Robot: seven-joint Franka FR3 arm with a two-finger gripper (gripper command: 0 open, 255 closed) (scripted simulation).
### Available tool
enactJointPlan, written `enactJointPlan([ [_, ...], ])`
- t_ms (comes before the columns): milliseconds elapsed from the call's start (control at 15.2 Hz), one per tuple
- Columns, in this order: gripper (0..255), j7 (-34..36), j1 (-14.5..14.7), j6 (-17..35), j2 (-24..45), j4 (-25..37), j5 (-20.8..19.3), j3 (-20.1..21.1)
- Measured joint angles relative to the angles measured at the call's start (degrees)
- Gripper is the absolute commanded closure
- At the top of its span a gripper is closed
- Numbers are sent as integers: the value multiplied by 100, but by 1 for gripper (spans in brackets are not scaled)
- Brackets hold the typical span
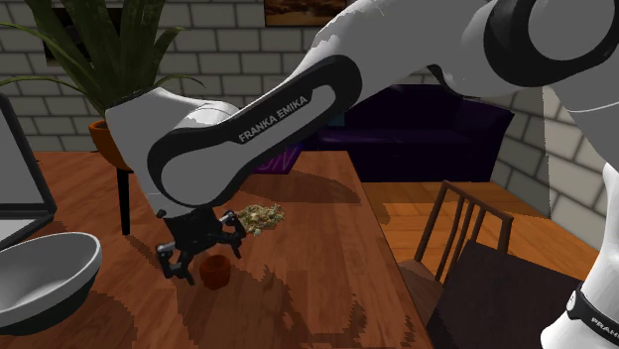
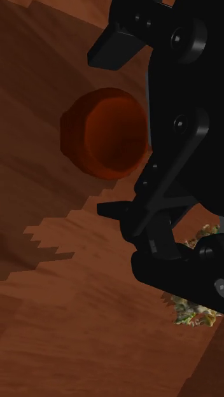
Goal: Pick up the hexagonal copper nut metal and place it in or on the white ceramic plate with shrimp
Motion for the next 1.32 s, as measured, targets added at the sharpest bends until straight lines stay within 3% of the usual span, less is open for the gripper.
enactJointPlan([
  [528, 0, 26, -9, 147, 70, -80, -30, -21],
  [594, 255, 26, -9, 147, 70, -80, -30, -21],
  [1320, 255, 20, -13, 128, 46, -83, -24, -16],
])
